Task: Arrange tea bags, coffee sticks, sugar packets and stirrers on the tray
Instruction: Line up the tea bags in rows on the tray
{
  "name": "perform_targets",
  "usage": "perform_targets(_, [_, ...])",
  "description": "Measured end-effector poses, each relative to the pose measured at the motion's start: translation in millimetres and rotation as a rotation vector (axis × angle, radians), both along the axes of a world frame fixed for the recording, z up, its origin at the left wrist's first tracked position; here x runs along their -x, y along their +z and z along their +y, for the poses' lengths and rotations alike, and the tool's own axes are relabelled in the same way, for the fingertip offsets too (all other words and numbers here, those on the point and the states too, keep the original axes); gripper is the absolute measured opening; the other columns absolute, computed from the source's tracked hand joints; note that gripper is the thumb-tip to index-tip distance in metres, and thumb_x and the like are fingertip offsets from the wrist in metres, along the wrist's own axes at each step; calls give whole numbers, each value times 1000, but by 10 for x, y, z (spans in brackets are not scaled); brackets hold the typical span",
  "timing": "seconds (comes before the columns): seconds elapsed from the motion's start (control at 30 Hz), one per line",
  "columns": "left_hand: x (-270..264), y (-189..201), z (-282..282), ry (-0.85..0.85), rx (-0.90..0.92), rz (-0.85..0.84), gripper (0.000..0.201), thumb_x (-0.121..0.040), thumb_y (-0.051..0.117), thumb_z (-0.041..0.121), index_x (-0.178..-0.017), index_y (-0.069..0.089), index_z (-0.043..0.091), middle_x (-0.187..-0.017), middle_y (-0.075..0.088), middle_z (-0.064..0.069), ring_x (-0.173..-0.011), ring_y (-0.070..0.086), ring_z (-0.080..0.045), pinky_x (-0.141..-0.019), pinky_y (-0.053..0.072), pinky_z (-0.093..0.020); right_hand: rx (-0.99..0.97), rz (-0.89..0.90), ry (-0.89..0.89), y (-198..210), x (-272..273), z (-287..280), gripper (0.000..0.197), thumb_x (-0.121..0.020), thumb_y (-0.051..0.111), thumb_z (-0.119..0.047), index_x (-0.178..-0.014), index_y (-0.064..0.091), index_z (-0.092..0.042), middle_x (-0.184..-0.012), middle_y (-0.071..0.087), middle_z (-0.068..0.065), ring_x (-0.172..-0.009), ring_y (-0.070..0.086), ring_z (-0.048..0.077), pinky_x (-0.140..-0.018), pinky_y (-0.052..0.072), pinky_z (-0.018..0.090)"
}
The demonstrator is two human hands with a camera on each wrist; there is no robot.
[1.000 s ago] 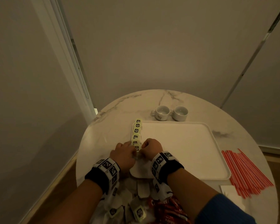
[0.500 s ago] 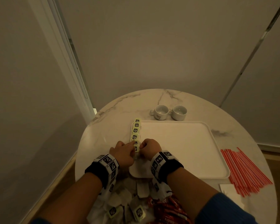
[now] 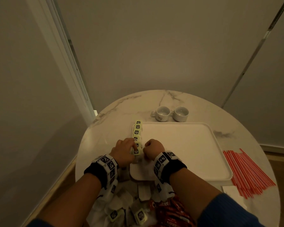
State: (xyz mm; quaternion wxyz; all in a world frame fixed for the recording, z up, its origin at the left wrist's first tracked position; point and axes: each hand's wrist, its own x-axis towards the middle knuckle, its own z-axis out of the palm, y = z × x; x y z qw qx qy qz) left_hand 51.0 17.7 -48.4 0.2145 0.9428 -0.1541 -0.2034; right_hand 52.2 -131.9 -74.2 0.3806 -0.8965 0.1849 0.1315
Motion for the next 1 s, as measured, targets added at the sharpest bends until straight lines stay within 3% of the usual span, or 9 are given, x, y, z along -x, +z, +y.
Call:
perform_targets(0.17, [-109, -95, 14, 86, 4, 22, 47, -87, 56, 26, -131, 39, 28, -146, 35, 5, -128, 30, -25, -105, 33, -45, -37, 58, 39, -8, -41, 40, 23, -88, 55, -15, -99, 72, -5, -100, 72, 15, -92, 68, 29, -84, 57, 36])
perform_targets(0.37, [-184, -170, 0, 1, -141, 104, 69, -89, 47, 36, -151, 17, 29, -160, 12, 9, -140, 18, -27, -115, 21, -47, -12, 61, 76, -39, -63, 46, 27, -91, 52, -17, -107, 69, -4, -106, 70, 16, -98, 67, 30, -89, 54, 38])
perform_targets(0.47, [-209, -197, 5, -29, -180, 121, 77, -80, 43, 43, -151, 15, 32, -160, 7, 11, -142, 17, -24, -115, 20, -45, -21, 67, 82, -63, -76, 37, 27, -91, 52, -16, -109, 68, -4, -108, 70, 16, -99, 66, 31, -90, 54, 38])
perform_targets(0.63, [-228, -217, -15, -26, -167, 92, 69, -89, 51, 29, -150, 19, 32, -160, 9, 11, -138, 18, -27, -115, 23, -42, -59, 80, 86, -43, -79, 22, 26, -91, 53, -15, -108, 68, -3, -106, 70, 18, -98, 67, 32, -89, 55, 41])
perform_targets(0.8, [-220, -47, 88, 25, -12, 111, 75, -76, 52, 48, -145, 30, 30, -154, 25, 2, -137, 24, -25, -114, 23, -42, -149, 72, 65, 95, -26, -64, 20, -90, 56, -19, -98, 68, -6, -93, 71, 15, -84, 68, 29, -83, 58, 41])
perform_targets(0.87, [-208, 97, 176, 76, 100, 78, 68, -78, 53, 44, -142, 38, 25, -145, 38, -1, -127, 39, -24, -107, 33, -37, -203, 44, 51, 201, -1, -120, 18, -91, 54, -18, -99, 65, -7, -90, 67, 12, -81, 65, 27, -78, 58, 38])
perform_targets(0.9, [-207, 156, 232, 118, 174, 53, 55, -85, 56, 33, -138, 44, 23, -138, 46, -1, -119, 46, -21, -100, 38, -33, -236, 28, 42, 256, 10, -141, 18, -92, 53, -17, -101, 64, -6, -89, 65, 11, -79, 63, 25, -74, 55, 36])
perform_targets(0.97, [-186, 234, 343, 218, 307, -27, 33, -90, 57, 16, -123, 57, 21, -121, 60, -2, -101, 55, -16, -84, 41, -26, -307, -13, 29, 361, 56, -176, 19, -92, 52, -15, -104, 63, -5, -89, 64, 10, -73, 61, 21, -64, 52, 33])
perform_targets(1.0, [-162, 244, 390, 254, 323, -62, 25, -89, 59, 15, -114, 61, 21, -112, 63, -2, -96, 57, -15, -80, 41, -24, -332, -29, 33, 405, 85, -181, 20, -92, 53, -16, -106, 63, -6, -89, 65, 9, -71, 61, 19, -61, 51, 31])
